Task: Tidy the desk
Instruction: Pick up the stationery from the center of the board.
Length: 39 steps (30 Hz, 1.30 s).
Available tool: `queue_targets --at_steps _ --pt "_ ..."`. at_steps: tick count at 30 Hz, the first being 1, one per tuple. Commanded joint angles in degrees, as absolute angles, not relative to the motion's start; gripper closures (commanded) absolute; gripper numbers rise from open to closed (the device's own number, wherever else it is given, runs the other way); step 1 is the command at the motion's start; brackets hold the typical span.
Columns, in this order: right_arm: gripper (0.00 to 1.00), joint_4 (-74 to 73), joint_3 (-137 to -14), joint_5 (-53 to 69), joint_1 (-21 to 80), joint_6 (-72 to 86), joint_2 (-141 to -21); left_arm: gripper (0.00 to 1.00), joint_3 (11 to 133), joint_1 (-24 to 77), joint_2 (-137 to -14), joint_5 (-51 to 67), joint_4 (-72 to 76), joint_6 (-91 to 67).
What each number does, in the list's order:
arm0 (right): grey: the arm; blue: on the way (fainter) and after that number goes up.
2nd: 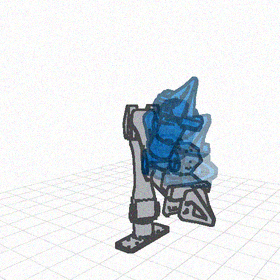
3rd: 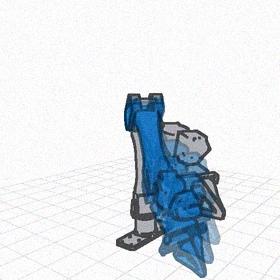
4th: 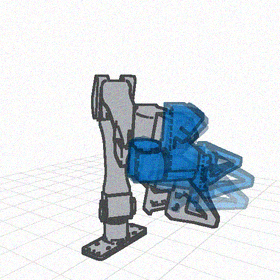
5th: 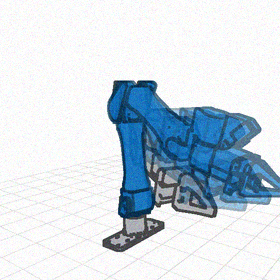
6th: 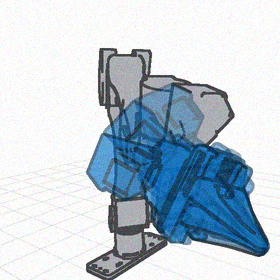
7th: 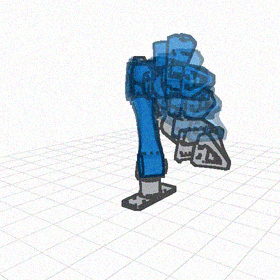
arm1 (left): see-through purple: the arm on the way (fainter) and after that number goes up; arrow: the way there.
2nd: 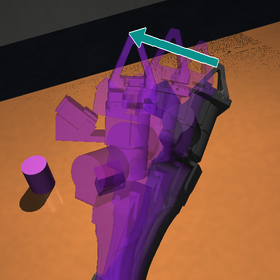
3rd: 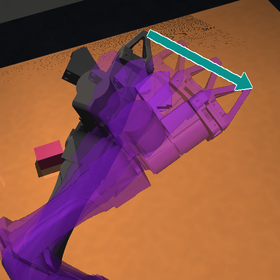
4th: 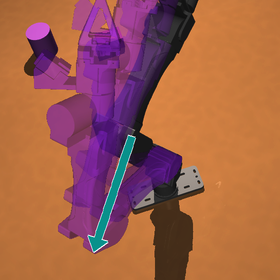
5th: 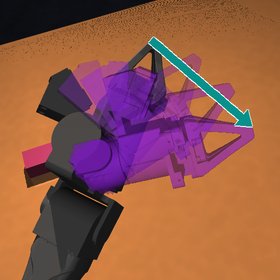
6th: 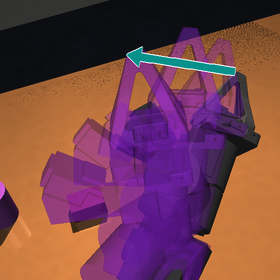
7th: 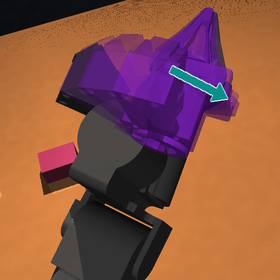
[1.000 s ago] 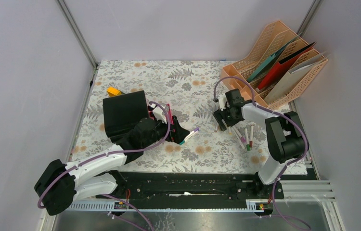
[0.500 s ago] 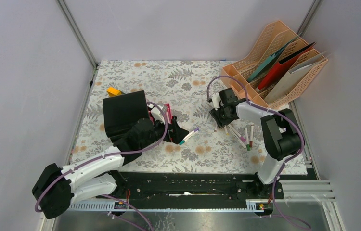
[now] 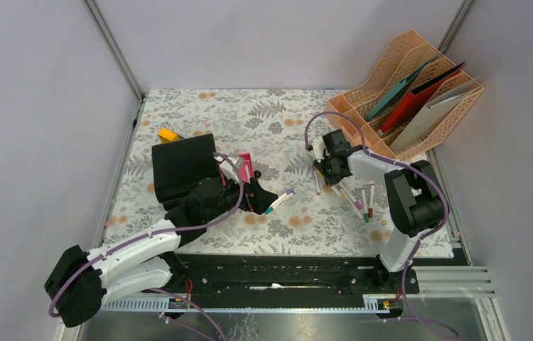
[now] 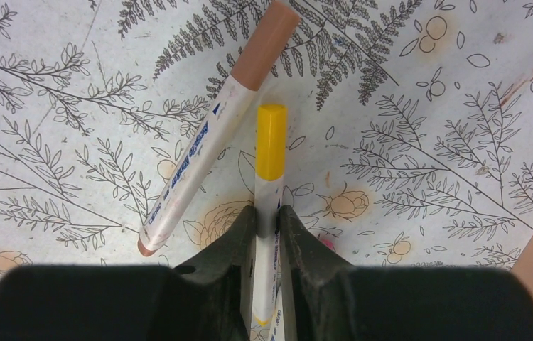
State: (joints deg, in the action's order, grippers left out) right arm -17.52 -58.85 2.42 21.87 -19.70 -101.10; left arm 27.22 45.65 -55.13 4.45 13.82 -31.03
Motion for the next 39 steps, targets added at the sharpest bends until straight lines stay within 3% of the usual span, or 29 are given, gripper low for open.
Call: queue_targets --at_steps 1,12,28,39 --pt "1.00 -20.9 -57.4 2.7 21.9 -20.0 -101.5 0.01 24.4 45.5 -53.9 8.6 21.7 -33.9" --pt "1.00 -23.0 -56.2 22.6 17.3 -19.1 -90.1 0.01 19.7 46.0 -56.5 13.1 36.6 -42.6" --pt "1.00 -20.7 -54.9 57.7 11.4 -9.0 -81.5 0.01 22.3 54.2 -70.8 3.5 55.8 -45.7" --pt "1.00 -15.1 -53.2 66.7 10.7 -1.9 -80.0 0.05 27.8 57.1 -87.8 0.2 69.2 -50.4"
